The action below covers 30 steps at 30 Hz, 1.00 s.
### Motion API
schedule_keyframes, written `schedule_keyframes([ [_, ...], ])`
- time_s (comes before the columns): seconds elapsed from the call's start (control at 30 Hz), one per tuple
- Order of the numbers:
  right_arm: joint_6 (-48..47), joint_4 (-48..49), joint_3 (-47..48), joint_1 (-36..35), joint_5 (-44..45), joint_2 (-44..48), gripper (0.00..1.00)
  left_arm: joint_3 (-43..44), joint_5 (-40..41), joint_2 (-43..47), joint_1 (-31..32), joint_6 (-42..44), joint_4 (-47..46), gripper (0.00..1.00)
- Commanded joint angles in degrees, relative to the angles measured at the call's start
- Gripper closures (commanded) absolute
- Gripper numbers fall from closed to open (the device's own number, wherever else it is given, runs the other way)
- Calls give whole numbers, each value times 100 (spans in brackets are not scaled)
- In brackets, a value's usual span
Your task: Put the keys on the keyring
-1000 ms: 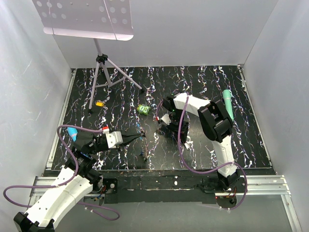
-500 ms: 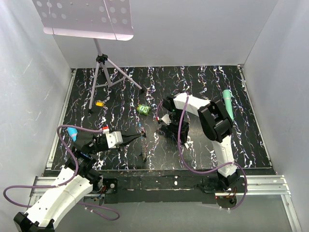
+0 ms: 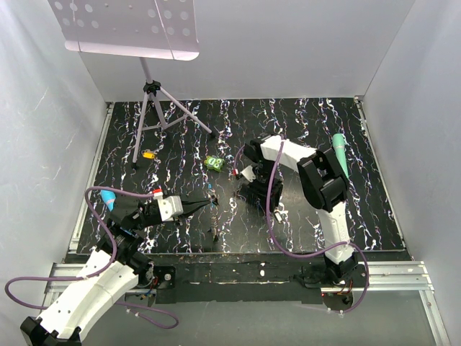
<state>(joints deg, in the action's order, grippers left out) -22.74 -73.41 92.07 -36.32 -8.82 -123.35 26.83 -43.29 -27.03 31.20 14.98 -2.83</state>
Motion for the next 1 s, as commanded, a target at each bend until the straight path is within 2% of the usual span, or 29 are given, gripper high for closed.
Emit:
schedule_keyframes([
  [0.0, 182, 19, 241, 194, -260, 522, 56, 191, 84, 101, -35, 49, -69, 100],
  [0.13, 209, 299, 119, 405, -602, 1057, 56, 191, 84, 110, -35, 49, -77, 100],
  [0.27, 174, 958, -618, 432, -901, 1804, 57, 191, 75, 119, -35, 40, -86, 100],
  [0.4, 349, 2020, -1550, 450, -1174, 2682, 57, 182, 101, 127, -35, 31, -86, 100],
  [0.6, 1647, 3910, -3140, 511, -1632, 3694, 57, 182, 128, 110, -35, 40, -77, 100],
  [0.73, 2738, 4895, -3740, 511, -1036, 3915, 59, 182, 189, 83, -35, 66, -33, 100],
  [0.97, 3039, 5117, -4171, 538, -499, 4187, 60, 182, 268, 13, -35, 128, 46, 100],
])
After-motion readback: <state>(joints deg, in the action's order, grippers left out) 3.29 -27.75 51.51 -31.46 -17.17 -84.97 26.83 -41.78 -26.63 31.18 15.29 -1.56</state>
